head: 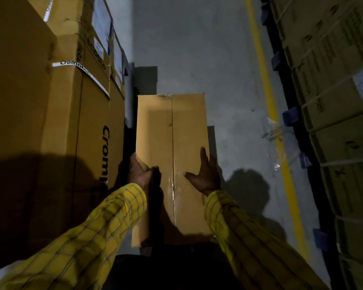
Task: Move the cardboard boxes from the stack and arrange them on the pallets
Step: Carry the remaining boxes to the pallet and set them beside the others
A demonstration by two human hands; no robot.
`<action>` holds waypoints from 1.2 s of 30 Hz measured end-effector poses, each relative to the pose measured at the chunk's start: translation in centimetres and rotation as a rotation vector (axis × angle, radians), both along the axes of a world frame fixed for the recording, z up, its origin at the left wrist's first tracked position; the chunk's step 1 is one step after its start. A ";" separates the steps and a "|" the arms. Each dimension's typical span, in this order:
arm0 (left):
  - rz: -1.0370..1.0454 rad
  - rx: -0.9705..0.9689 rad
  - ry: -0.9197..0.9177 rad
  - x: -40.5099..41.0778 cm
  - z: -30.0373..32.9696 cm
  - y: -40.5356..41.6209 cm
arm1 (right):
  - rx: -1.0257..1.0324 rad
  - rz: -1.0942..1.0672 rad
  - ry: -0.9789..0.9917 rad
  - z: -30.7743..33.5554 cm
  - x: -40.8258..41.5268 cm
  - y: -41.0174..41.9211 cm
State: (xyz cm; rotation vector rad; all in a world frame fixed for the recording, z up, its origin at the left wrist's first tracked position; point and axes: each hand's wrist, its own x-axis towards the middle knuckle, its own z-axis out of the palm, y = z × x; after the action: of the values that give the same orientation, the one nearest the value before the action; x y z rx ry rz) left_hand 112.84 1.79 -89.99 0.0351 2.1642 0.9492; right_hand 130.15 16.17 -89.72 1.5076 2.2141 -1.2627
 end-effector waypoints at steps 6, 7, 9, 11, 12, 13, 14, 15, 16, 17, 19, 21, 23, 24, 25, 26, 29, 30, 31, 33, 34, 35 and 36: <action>-0.048 0.015 0.065 -0.3 9.4 0.1 | 0.010 -0.032 0.018 9.3 0.1 0.2; -0.060 0.016 0.078 -0.2 12.0 0.3 | 0.021 -0.011 -0.003 11.6 0.3 0.5; -0.077 0.039 0.110 0.1 17.2 0.7 | 0.030 0.019 -0.032 16.5 0.6 1.0; -0.093 0.073 0.144 0.4 21.7 0.9 | 0.048 0.024 -0.031 21.1 0.8 1.5; -0.099 0.081 0.158 0.7 23.9 1.1 | 0.058 0.018 -0.025 23.2 0.8 1.8; -0.100 0.087 0.174 1.0 25.8 1.3 | 0.067 0.013 -0.019 25.0 0.9 2.2; -0.092 0.093 0.185 1.2 27.5 1.6 | 0.079 0.013 -0.010 26.6 1.0 2.7; -0.084 0.107 0.196 1.5 28.8 2.0 | 0.089 0.018 -0.006 27.8 1.1 3.2; -0.075 0.117 0.198 1.8 29.9 2.5 | 0.098 0.025 -0.004 28.8 1.3 3.9; -0.062 0.131 0.200 2.1 30.9 3.1 | 0.105 0.031 0.000 29.7 1.6 4.7; -0.023 0.148 0.198 3.0 32.6 4.6 | 0.123 0.052 0.014 31.3 2.0 6.5; 0.020 0.156 0.196 4.0 34.2 6.3 | 0.135 0.081 0.031 32.5 2.2 8.7; 0.065 0.166 0.208 5.1 35.5 8.4 | 0.135 0.119 0.043 33.7 2.4 11.5; 0.095 0.171 0.227 5.6 36.0 9.6 | 0.141 0.146 0.057 34.1 2.5 13.0; 0.124 0.164 0.247 6.1 36.3 10.9 | 0.149 0.180 0.075 34.6 2.5 14.8; 0.160 0.163 0.254 6.5 36.7 12.3 | 0.152 0.216 0.084 35.2 2.6 16.6; 0.246 0.185 0.234 7.8 38.0 16.7 | 0.180 0.314 0.076 37.3 2.5 22.1; 0.268 0.198 0.231 8.2 38.5 18.1 | 0.193 0.343 0.066 38.1 2.5 23.9; 0.289 0.201 0.236 8.5 39.0 19.5 | 0.207 0.370 0.060 39.0 2.3 25.6; 0.334 0.205 0.250 9.0 39.8 21.6 | 0.232 0.409 0.063 40.4 1.6 28.7; 0.354 0.207 0.259 9.0 40.1 22.6 | 0.244 0.421 0.075 40.8 1.2 30.0; 0.371 0.206 0.272 8.9 40.5 23.6 | 0.255 0.433 0.087 41.3 0.6 31.1; 0.388 0.205 0.285 8.6 40.6 24.3 | 0.267 0.447 0.097 41.6 -0.1 32.2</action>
State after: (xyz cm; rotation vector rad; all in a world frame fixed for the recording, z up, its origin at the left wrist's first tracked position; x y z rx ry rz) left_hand 121.42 26.09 -49.35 -0.1664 2.3724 1.4613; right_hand 130.01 48.33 -48.09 0.9475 2.6686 -0.9460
